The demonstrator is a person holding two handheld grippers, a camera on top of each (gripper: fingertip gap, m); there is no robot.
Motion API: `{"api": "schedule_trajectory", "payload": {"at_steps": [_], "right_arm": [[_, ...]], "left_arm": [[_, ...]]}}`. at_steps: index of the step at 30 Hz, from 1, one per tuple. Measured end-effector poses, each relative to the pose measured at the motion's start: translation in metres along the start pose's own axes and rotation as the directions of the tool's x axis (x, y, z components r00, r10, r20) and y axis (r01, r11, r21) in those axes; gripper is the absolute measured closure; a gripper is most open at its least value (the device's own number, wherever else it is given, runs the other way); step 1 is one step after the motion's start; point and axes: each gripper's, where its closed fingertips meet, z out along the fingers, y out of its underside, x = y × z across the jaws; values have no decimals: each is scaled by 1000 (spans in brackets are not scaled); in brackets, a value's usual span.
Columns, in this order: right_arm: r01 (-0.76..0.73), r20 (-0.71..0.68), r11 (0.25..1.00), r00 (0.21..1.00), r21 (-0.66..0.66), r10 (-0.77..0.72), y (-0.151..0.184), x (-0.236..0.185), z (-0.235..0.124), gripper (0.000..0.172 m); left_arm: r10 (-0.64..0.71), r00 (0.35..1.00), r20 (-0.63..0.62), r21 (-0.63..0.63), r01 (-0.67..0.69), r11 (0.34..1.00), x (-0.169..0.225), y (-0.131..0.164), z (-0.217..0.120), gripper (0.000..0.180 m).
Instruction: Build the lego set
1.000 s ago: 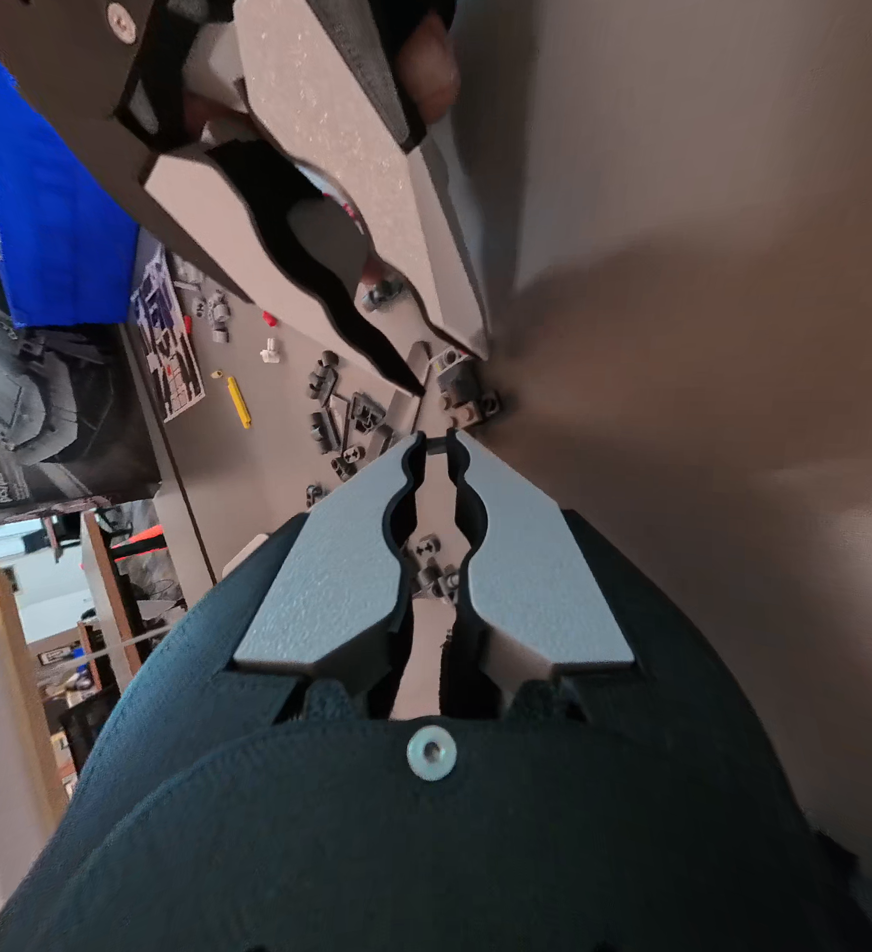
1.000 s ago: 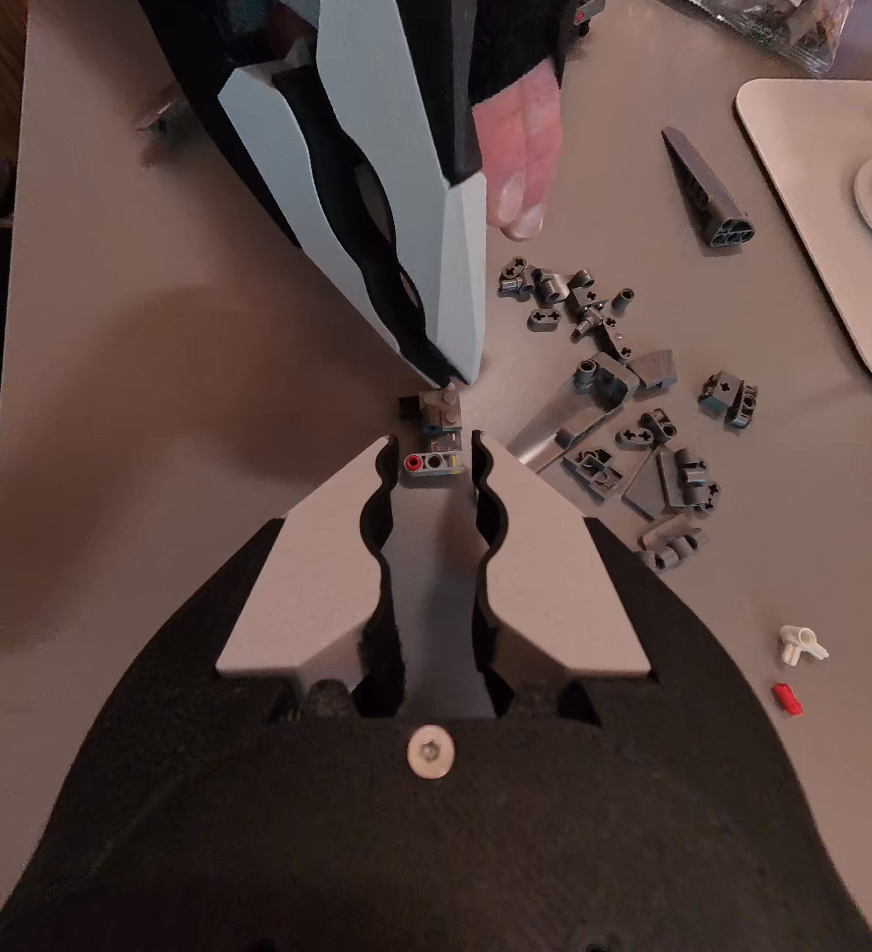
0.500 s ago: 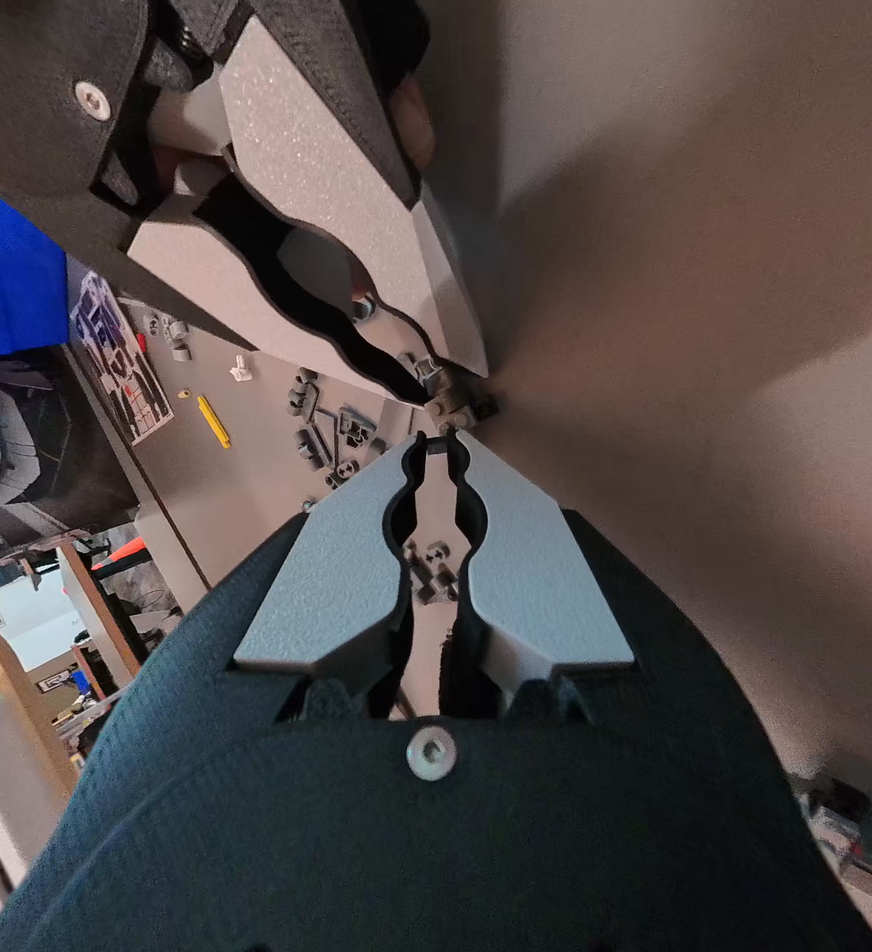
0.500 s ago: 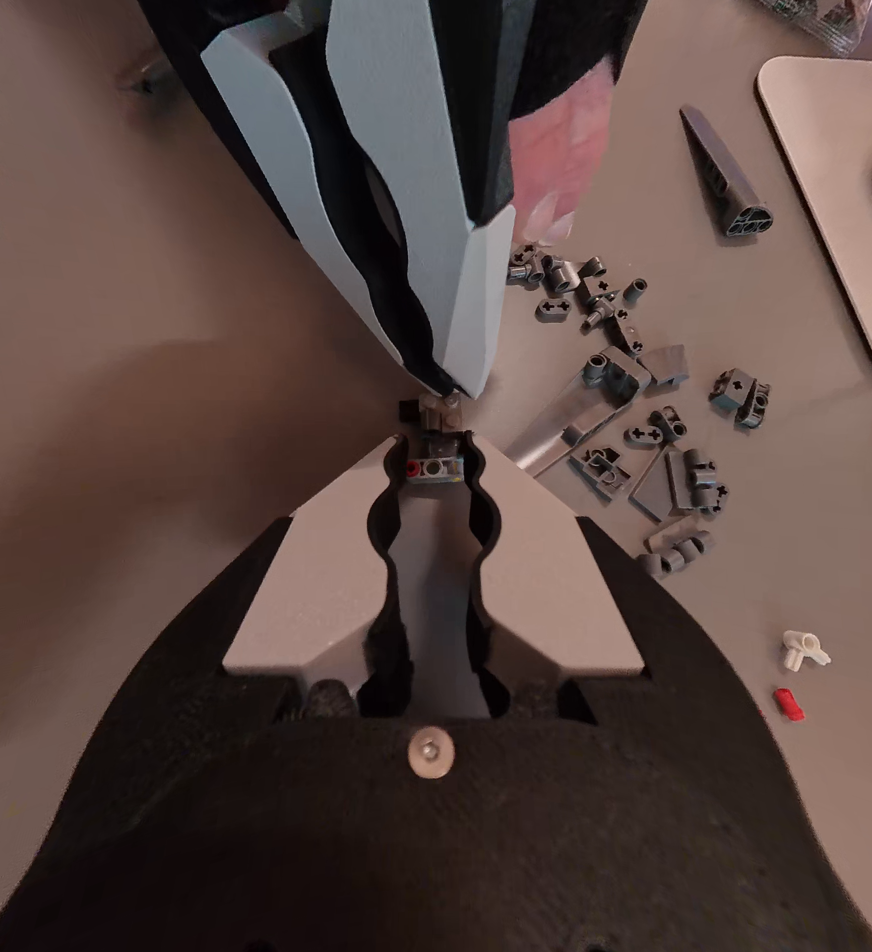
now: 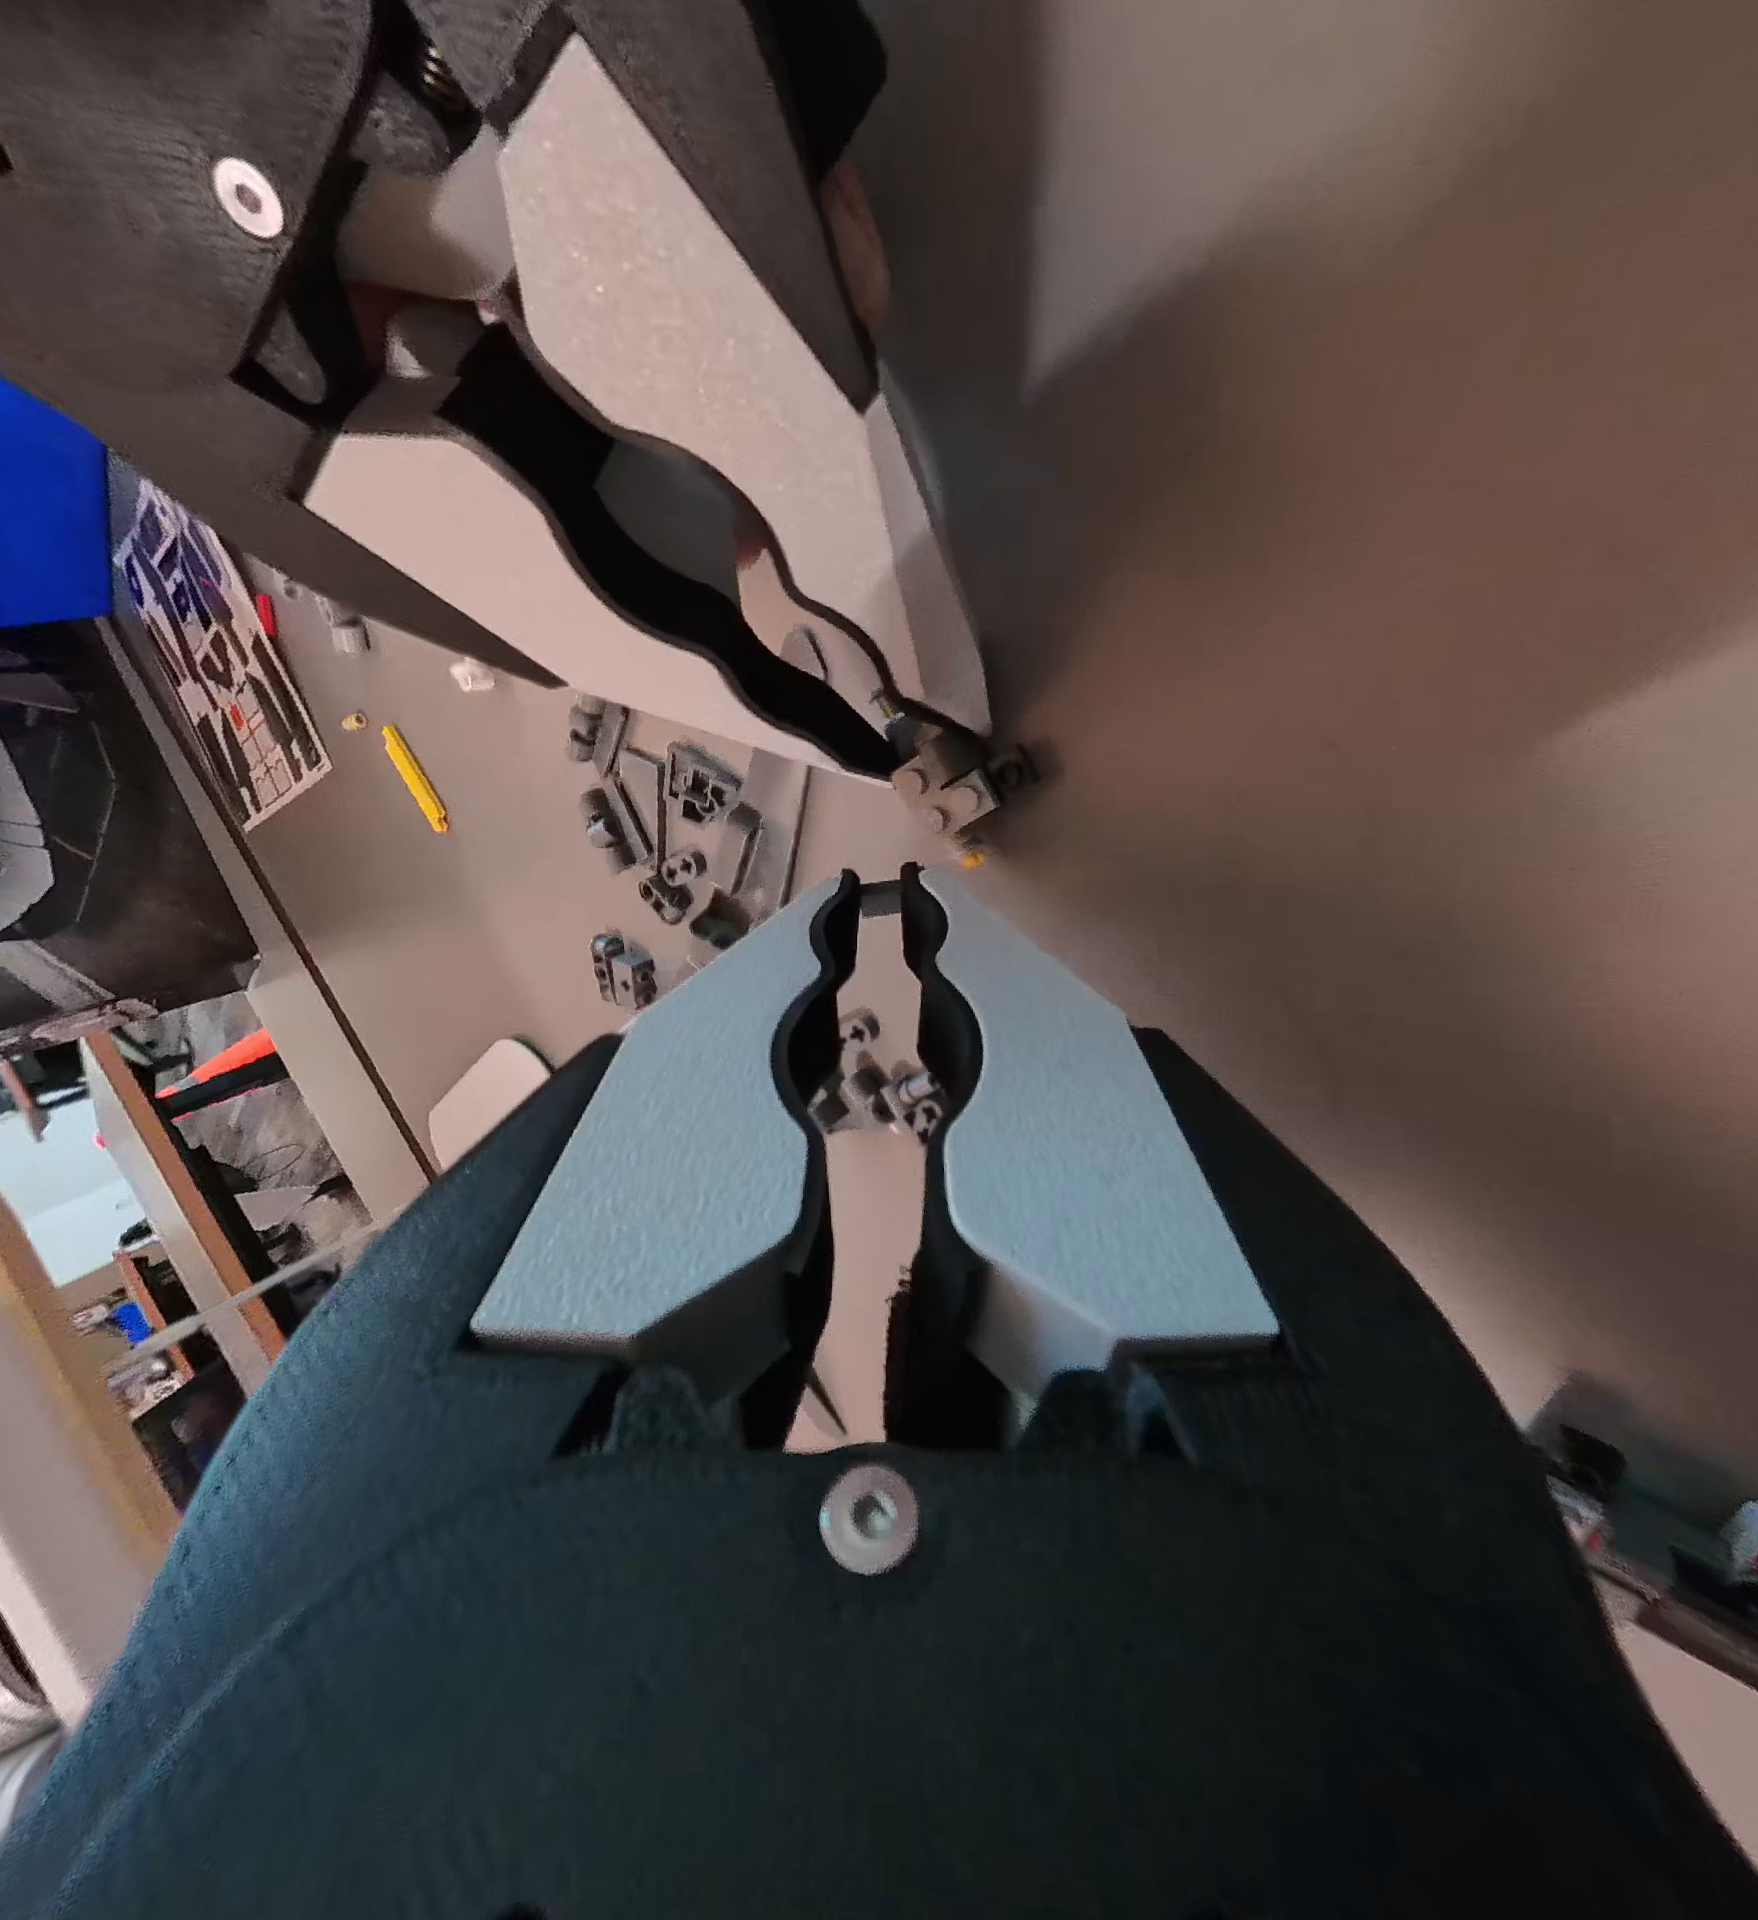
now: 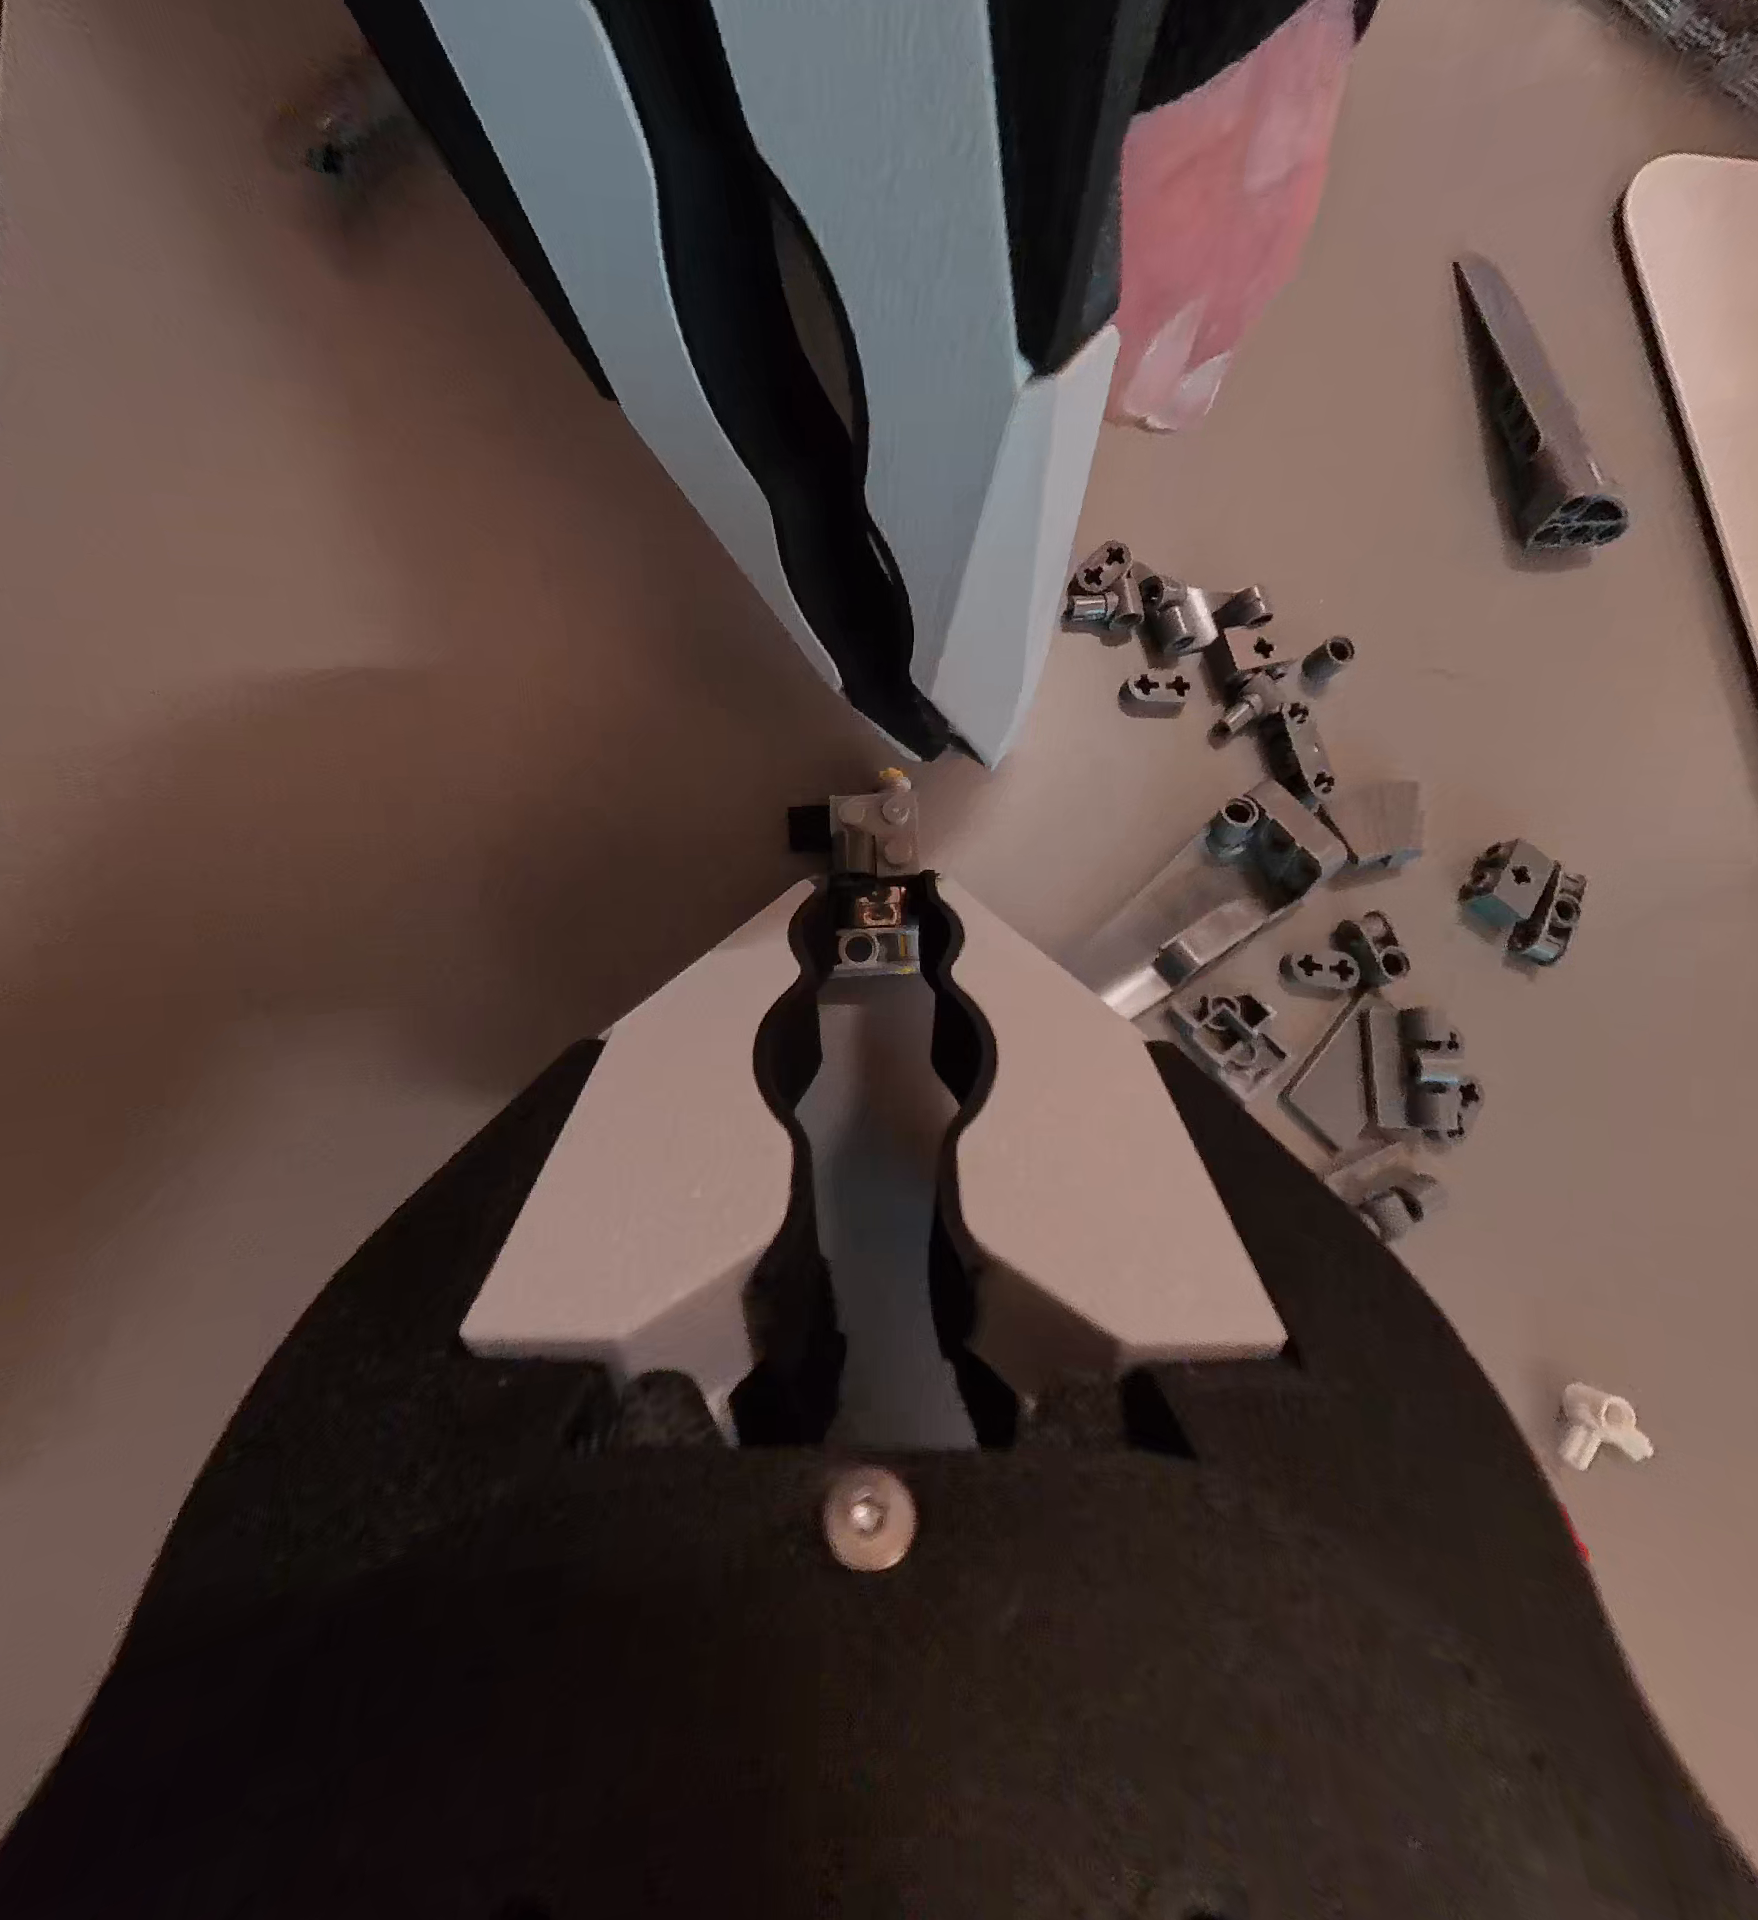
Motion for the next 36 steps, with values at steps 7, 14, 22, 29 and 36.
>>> {"api": "schedule_trajectory", "payload": {"at_steps": [7, 14, 22, 29, 36], "right_arm": [[41, 47, 999, 998, -21, -40, -7, -1, 7, 159], [55, 42, 998, 998, 7, -55, -10, 0, 9, 159], [49, 38, 998, 998, 25, -50, -10, 0, 9, 159], [40, 47, 999, 998, 31, -41, -10, 0, 9, 159], [38, 60, 999, 997, 36, -40, -10, -1, 9, 159]], "left_arm": [[21, 1000, 0, -19, -21, 1000, 8, 6, -3, 175], [-3, 999, 35, -11, 3, 1000, 6, 13, -5, 175], [-15, 998, 56, 9, 14, 1000, 6, 19, -9, 175], [-13, 997, 73, 49, 9, 999, 7, 16, -9, 175], [48, 995, 87, 65, -54, 996, 5, 9, -10, 175]]}}
